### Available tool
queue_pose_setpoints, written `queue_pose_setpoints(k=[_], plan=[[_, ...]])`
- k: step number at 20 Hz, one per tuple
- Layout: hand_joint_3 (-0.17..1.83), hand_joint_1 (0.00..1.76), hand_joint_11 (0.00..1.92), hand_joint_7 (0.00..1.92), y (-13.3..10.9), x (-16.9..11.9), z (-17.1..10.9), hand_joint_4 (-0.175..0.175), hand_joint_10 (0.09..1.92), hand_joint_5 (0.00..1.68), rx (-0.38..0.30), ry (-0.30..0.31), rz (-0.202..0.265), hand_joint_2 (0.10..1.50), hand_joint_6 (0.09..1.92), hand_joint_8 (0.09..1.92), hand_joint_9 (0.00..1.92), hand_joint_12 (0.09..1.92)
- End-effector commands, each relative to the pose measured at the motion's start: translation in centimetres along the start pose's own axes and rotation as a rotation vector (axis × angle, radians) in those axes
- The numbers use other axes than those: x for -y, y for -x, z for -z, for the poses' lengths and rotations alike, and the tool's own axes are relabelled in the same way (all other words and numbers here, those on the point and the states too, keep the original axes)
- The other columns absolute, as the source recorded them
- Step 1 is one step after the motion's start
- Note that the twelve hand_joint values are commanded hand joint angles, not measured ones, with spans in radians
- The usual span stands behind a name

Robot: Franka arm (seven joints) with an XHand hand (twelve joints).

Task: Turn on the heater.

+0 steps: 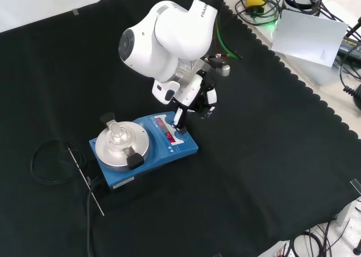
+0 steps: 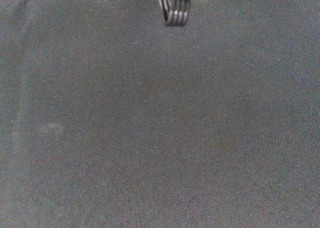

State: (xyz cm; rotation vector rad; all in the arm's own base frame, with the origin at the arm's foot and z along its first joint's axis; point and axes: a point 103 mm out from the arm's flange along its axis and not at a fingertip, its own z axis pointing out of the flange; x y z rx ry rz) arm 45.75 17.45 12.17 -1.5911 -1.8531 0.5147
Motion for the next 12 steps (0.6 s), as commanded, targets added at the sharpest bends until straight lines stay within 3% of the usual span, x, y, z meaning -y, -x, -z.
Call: queue_pose_setpoints(k=[1,12], plan=[[0.98,1.43,1.36,1.73,0.0,0.0,0.1,-0.091,1.37,0.26,0.000,0.002,-0.001,0.76,0.82,1.43,1.80,1.24],[0.98,1.43,1.37,1.73,0.1,2.0,2.4,-0.091,1.36,0.26,0.004,0.059,-0.010,0.75,0.82,1.43,1.80,1.24]])
